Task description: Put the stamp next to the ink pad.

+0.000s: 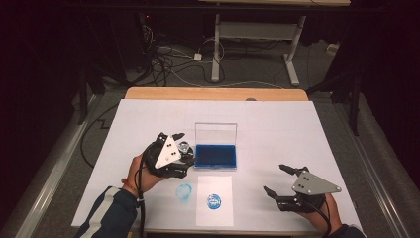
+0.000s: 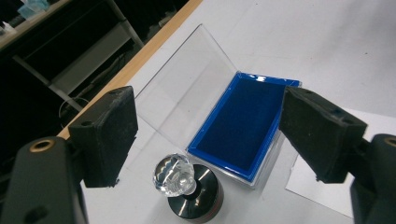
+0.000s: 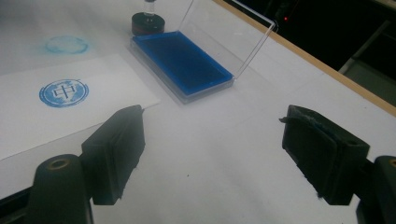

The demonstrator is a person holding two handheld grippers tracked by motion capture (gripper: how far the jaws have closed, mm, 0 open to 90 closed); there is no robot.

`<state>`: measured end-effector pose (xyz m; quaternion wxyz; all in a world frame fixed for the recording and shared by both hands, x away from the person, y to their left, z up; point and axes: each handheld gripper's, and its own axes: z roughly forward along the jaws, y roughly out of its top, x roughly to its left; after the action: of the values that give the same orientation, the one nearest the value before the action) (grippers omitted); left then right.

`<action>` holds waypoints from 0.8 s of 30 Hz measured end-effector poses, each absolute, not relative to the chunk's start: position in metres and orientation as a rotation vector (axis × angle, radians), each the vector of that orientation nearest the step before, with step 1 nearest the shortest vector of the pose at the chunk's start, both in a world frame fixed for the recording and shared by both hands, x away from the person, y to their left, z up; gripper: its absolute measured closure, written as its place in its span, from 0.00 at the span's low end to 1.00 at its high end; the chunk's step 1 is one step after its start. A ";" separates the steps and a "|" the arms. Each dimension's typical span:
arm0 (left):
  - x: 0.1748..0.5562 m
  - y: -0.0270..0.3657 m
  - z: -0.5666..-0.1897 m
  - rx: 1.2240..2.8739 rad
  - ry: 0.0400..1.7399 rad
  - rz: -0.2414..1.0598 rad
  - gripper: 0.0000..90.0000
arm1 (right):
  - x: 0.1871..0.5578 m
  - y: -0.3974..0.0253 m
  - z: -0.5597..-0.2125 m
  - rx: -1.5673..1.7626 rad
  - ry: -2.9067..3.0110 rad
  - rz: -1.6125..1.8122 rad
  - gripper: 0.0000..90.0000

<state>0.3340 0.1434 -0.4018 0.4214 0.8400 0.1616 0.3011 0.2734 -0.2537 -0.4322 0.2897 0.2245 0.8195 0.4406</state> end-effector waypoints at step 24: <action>0.309 0.161 -0.413 2.134 0.369 0.797 0.21 | 0.272 -0.254 -0.432 0.604 2.178 1.170 0.23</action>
<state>0.3092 0.1612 -0.4131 0.4051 0.8454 0.1463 0.3158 0.2722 -0.2541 -0.4316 0.2936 0.2268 0.8180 0.4395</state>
